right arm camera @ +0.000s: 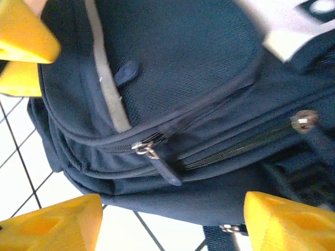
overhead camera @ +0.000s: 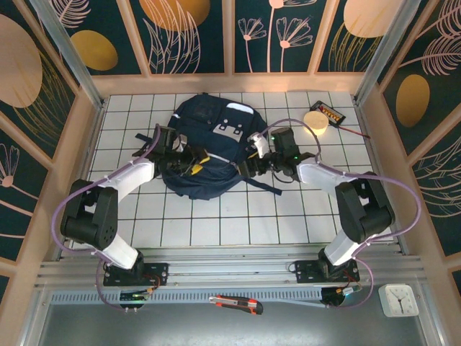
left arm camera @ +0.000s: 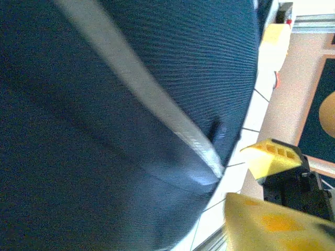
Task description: Pack the student bag
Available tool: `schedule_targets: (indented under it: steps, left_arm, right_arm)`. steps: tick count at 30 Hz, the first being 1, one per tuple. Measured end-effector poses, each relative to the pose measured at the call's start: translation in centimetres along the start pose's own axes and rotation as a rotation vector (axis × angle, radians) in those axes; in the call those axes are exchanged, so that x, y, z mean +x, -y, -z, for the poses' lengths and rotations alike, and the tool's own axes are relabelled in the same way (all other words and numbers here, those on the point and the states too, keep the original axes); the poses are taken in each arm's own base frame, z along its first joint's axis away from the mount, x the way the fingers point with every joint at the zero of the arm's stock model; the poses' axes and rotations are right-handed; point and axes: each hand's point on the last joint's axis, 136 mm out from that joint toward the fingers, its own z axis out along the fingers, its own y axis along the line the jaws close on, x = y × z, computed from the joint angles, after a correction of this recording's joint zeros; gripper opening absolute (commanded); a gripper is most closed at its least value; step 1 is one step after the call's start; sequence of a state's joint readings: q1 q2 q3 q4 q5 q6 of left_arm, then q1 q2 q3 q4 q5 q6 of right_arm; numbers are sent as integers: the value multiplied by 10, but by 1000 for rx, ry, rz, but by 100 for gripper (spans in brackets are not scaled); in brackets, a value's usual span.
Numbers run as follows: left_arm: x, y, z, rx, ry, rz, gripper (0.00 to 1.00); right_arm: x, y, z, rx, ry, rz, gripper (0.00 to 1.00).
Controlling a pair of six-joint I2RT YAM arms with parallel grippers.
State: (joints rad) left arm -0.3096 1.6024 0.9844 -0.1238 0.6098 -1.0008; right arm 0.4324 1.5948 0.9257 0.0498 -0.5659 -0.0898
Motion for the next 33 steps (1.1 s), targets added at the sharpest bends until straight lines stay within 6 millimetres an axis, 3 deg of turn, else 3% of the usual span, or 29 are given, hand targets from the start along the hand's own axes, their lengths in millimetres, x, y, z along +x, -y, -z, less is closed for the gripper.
schedule_targets:
  steps: [3, 7, 9, 14, 18, 21, 28, 30, 33]
  left_arm:
    - [0, 2, 4, -4, 3, -20, 99]
    - [-2, -1, 27, -53, 54, -56, 99]
    - [-8, 2, 47, -74, 119, -87, 99]
    - [-43, 21, 121, -107, 430, -195, 99]
    - [-57, 33, 164, -129, 648, -299, 99]
    - [-59, 20, 186, -166, 801, -370, 99]
    - [-54, -32, 226, -325, 1093, -489, 99]
    - [-55, -37, 234, -359, 1149, -519, 99]
    - [-55, -44, 243, -408, 1208, -553, 99]
  right_arm:
    - [-20, 10, 21, 34, 75, -9, 74]
    - [-50, 18, 54, 81, 190, 2, 76]
    - [-61, 21, 71, 111, 249, 11, 79]
    - [-83, 34, 124, 229, 427, 3, 93]
    - [-106, 45, 168, 359, 562, 6, 96]
    - [-117, 64, 203, 502, 652, -29, 92]
    - [-103, 116, 250, 768, 691, -123, 88]
    - [-90, 129, 257, 819, 689, -150, 87]
    - [-55, 148, 254, 876, 658, -192, 86]
